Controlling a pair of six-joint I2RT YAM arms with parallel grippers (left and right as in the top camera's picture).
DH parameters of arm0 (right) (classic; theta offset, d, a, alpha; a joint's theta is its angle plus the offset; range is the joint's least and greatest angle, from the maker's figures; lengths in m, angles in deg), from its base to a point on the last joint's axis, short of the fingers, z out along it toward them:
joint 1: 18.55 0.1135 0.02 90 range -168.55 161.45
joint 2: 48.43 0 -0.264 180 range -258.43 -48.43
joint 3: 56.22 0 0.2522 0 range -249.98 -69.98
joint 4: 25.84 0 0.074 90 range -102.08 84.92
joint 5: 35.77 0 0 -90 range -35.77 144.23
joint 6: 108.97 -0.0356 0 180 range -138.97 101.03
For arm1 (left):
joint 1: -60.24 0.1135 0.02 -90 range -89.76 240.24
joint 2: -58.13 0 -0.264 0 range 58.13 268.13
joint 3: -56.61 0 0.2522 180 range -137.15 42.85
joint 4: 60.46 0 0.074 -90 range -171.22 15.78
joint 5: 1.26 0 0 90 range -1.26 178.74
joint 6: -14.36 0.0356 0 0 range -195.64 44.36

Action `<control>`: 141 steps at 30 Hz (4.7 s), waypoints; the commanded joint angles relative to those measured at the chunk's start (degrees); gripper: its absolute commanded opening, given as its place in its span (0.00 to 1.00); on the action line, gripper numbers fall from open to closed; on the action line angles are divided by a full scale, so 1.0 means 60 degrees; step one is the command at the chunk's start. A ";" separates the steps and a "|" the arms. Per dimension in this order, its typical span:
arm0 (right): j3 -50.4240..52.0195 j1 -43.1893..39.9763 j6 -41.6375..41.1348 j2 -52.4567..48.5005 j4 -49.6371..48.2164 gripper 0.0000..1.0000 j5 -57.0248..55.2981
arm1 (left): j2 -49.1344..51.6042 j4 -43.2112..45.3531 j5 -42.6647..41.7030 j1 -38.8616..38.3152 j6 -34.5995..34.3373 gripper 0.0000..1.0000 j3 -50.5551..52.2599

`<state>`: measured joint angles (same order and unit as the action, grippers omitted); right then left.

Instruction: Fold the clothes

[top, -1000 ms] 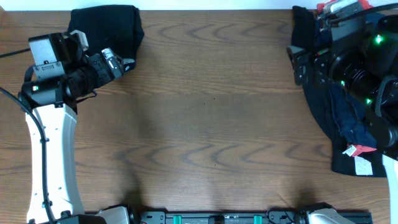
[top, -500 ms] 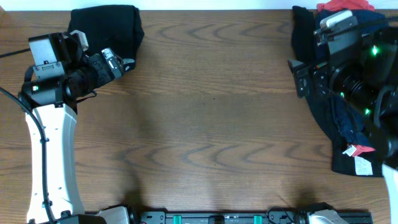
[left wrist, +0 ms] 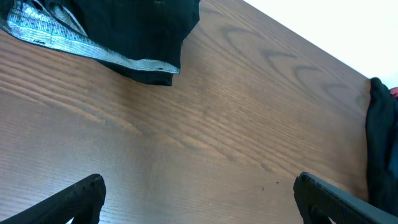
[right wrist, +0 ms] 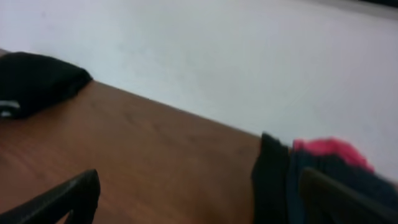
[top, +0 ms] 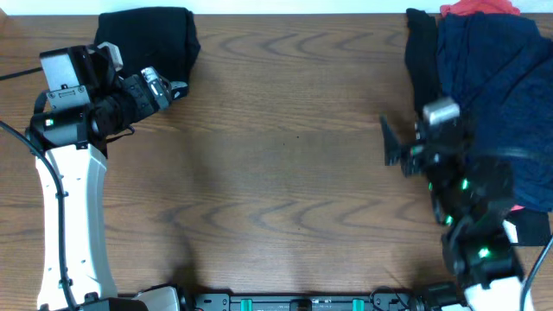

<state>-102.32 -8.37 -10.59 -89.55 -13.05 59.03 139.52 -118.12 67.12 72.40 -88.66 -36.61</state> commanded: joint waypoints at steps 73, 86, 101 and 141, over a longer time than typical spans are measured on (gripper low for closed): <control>0.5337 -0.0703 -0.1282 0.6772 0.0871 0.99 -0.0659 | -0.1202 0.0503 0.0546 -0.0328 0.0459 0.98 0.0521; 0.5337 -0.0703 -0.1282 0.6772 0.0871 0.99 -0.0659 | -0.5992 0.6007 0.0543 -0.1800 0.3093 0.98 0.7238; 0.5337 -0.0703 -0.1282 0.6772 0.0871 0.99 -0.0659 | -1.0907 0.7267 0.0878 -0.1800 0.3096 0.98 1.2072; 0.5337 -0.0703 -0.1282 0.6772 0.0871 0.99 -0.0659 | -1.3522 0.6830 0.1545 -0.1829 0.3024 0.98 1.3205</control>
<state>-70.39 -11.89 -17.32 -49.27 -8.11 55.64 58.76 -75.32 76.10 61.62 -70.89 41.50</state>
